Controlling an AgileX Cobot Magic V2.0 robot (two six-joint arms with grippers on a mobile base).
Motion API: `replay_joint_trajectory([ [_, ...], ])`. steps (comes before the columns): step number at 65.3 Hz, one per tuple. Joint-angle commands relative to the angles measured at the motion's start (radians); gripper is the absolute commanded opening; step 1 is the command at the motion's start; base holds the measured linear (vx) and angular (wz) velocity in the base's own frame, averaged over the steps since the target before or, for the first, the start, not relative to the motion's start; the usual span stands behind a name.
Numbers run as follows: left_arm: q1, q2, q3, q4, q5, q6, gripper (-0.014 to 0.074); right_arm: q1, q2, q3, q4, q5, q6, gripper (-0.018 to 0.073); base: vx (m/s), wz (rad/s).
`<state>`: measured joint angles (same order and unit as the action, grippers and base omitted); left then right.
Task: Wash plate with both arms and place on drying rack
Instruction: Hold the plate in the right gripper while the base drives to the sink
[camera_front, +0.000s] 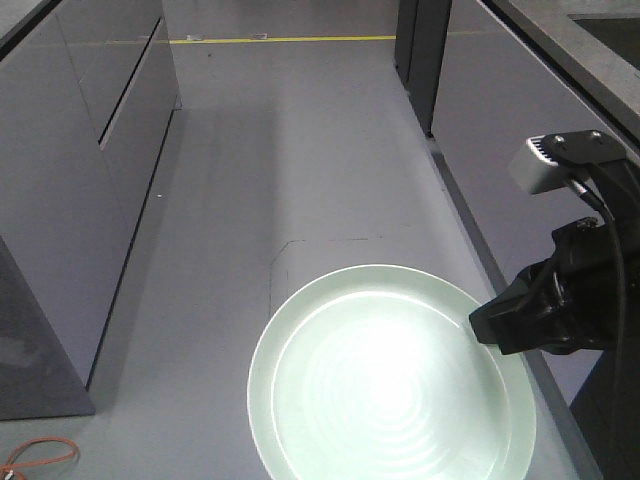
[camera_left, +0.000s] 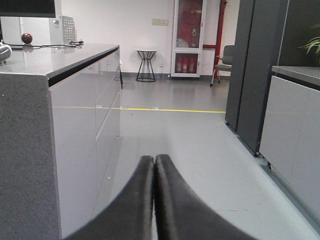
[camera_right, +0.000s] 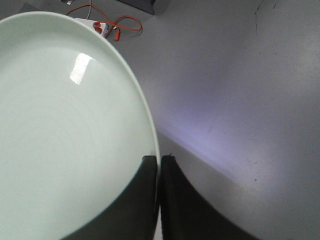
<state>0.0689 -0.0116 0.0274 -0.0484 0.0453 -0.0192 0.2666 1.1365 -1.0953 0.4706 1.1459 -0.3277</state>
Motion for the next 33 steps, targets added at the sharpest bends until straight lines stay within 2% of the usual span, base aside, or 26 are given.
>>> replay_joint_trajectory([
  [1, -0.006, -0.014, -0.027, -0.002, -0.076, -0.007, -0.0006, 0.000, -0.021, -0.023, 0.037, -0.028, -0.010, -0.0008, 0.12, 0.10],
  [33, -0.006, -0.014, -0.027, -0.002, -0.076, -0.007, -0.0006, 0.000, -0.021, -0.023, 0.037, -0.028, -0.010, -0.0008, 0.16, 0.06],
])
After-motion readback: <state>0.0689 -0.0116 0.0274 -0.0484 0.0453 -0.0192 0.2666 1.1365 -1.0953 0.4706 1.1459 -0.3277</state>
